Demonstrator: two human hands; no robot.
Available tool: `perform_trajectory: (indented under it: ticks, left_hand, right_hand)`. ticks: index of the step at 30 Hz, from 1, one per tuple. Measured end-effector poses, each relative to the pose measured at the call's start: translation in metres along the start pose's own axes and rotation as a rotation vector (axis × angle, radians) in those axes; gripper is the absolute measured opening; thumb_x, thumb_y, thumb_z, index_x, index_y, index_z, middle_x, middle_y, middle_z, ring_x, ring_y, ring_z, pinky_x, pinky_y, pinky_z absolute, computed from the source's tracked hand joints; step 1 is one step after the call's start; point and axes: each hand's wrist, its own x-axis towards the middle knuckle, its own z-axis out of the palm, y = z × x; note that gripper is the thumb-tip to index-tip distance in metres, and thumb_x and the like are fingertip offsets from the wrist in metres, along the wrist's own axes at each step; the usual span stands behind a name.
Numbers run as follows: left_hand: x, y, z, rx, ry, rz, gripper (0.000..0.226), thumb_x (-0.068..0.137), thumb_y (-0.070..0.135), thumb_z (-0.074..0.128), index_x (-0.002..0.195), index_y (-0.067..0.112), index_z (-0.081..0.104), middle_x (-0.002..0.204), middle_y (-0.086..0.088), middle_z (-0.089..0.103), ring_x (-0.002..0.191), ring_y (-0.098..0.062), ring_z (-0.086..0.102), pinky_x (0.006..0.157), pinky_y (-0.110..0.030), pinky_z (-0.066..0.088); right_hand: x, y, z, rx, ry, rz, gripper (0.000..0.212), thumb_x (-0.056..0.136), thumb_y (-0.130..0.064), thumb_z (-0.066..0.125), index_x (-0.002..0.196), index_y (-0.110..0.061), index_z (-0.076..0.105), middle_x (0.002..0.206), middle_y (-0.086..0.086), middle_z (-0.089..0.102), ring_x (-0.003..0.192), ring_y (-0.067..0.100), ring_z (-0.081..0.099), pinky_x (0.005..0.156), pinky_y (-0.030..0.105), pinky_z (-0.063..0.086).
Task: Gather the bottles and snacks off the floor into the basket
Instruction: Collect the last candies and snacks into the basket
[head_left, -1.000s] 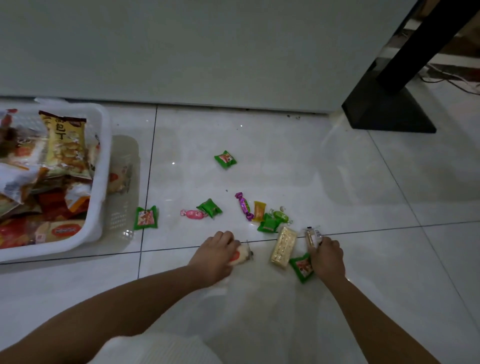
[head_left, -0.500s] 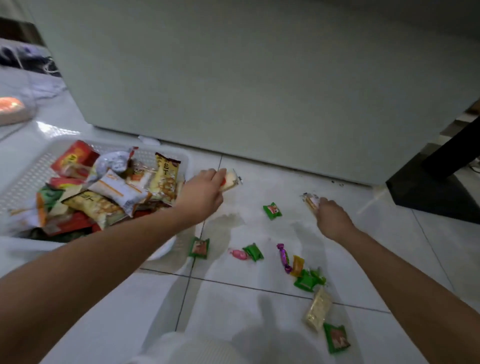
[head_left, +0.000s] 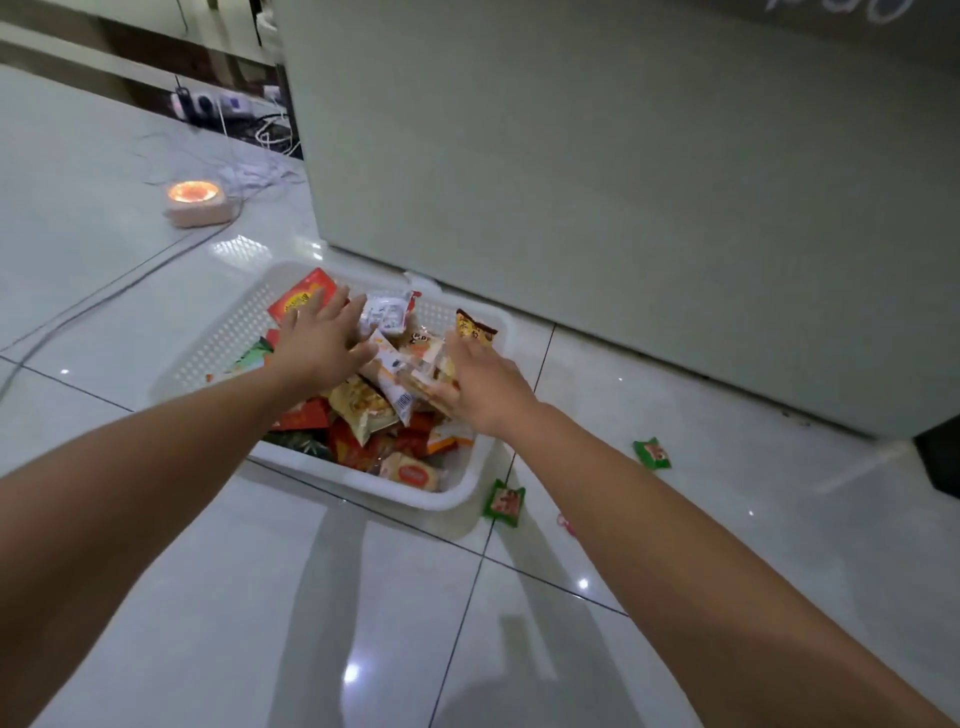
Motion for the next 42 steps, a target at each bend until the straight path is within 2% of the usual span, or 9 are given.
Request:
perform_trajectory:
  ticks: [6, 12, 17, 22, 28, 31, 34, 38, 42]
  left_hand:
    - [-0.008, 0.019, 0.011, -0.095, 0.076, 0.02, 0.062, 0.096, 0.055, 0.021, 0.151, 0.032, 0.002, 0.16, 0.003, -0.008, 0.146, -0.02, -0.015, 0.116, -0.045, -0.006]
    - [-0.015, 0.12, 0.029, -0.058, 0.245, 0.326, 0.062, 0.097, 0.054, 0.019, 0.151, 0.029, -0.001, 0.16, 0.001, -0.011, 0.146, -0.021, -0.015, 0.117, -0.041, -0.006]
    - [-0.038, 0.211, 0.079, -0.069, 0.059, 0.55, 0.065, 0.095, 0.057, 0.017, 0.149, 0.032, -0.009, 0.158, 0.0, -0.019, 0.144, -0.02, -0.02, 0.115, -0.04, -0.011]
    - [-0.069, 0.251, 0.141, 0.025, -0.158, 0.668, 0.074, 0.092, 0.063, 0.02, 0.146, 0.032, -0.019, 0.154, -0.001, -0.03, 0.142, -0.023, -0.027, 0.113, -0.041, -0.014]
    - [-0.104, 0.263, 0.2, 0.089, -0.358, 0.661, 0.089, 0.087, 0.067, 0.034, 0.147, 0.029, -0.019, 0.155, -0.004, -0.029, 0.142, -0.028, -0.026, 0.114, -0.044, -0.013]
    - [-0.108, 0.254, 0.213, 0.156, -0.381, 0.651, 0.092, 0.085, 0.069, 0.036, 0.146, 0.029, -0.021, 0.155, -0.005, -0.029, 0.142, -0.03, -0.025, 0.113, -0.046, -0.013]
    - [-0.101, 0.239, 0.214, 0.158, -0.362, 0.524, 0.094, 0.084, 0.07, 0.036, 0.146, 0.03, -0.022, 0.155, -0.005, -0.029, 0.142, -0.031, -0.025, 0.114, -0.049, -0.011]
    - [-0.089, 0.215, 0.212, 0.162, -0.389, 0.425, 0.095, 0.083, 0.073, 0.035, 0.145, 0.031, -0.023, 0.154, -0.004, -0.03, 0.141, -0.03, -0.027, 0.114, -0.05, -0.011]
    - [-0.086, 0.197, 0.211, 0.143, -0.433, 0.371, 0.095, 0.083, 0.073, 0.032, 0.144, 0.031, -0.027, 0.152, -0.003, -0.034, 0.139, -0.028, -0.031, 0.114, -0.05, -0.009]
  right_hand:
    - [-0.014, 0.036, 0.006, -0.052, 0.047, 0.076, 0.072, 0.095, -0.046, 0.043, 0.15, -0.012, 0.011, 0.158, 0.007, 0.015, 0.144, 0.026, 0.017, 0.117, 0.043, 0.02]
    - [-0.072, 0.142, -0.003, -0.173, -0.057, 0.277, 0.072, 0.096, -0.05, 0.038, 0.152, -0.016, 0.008, 0.16, 0.006, 0.011, 0.146, 0.025, 0.013, 0.118, 0.044, 0.017]
    - [-0.145, 0.233, -0.013, -0.208, -0.144, 0.466, 0.071, 0.094, -0.057, 0.031, 0.152, -0.021, 0.01, 0.159, 0.006, 0.013, 0.145, 0.025, 0.015, 0.118, 0.043, 0.019]
    - [-0.251, 0.297, 0.032, -0.075, -0.195, 0.754, 0.075, 0.092, -0.061, 0.032, 0.152, -0.024, 0.007, 0.16, 0.007, 0.01, 0.146, 0.026, 0.012, 0.118, 0.042, 0.016]
    - [-0.311, 0.277, 0.135, 0.098, -0.177, 0.916, 0.081, 0.088, -0.06, 0.046, 0.15, -0.021, 0.012, 0.153, 0.011, 0.02, 0.139, 0.029, 0.023, 0.11, 0.038, 0.028]
    - [-0.302, 0.247, 0.169, 0.198, -0.063, 1.053, 0.078, 0.081, -0.066, 0.049, 0.141, -0.019, 0.028, 0.133, 0.013, 0.038, 0.124, 0.03, 0.037, 0.101, 0.038, 0.034]
    - [-0.287, 0.234, 0.182, 0.295, 0.017, 1.185, 0.083, 0.078, -0.065, 0.055, 0.14, -0.018, 0.028, 0.13, 0.015, 0.038, 0.122, 0.033, 0.039, 0.103, 0.04, 0.036]
    - [-0.273, 0.237, 0.185, 0.536, 0.099, 1.304, 0.079, 0.08, -0.035, 0.066, 0.143, -0.018, 0.021, 0.134, 0.018, 0.027, 0.122, 0.04, 0.039, 0.101, 0.043, 0.04]
    - [-0.263, 0.244, 0.181, 0.618, 0.224, 1.373, 0.083, 0.076, -0.014, 0.072, 0.14, -0.009, 0.02, 0.135, 0.024, 0.031, 0.122, 0.044, 0.04, 0.1, 0.044, 0.039]
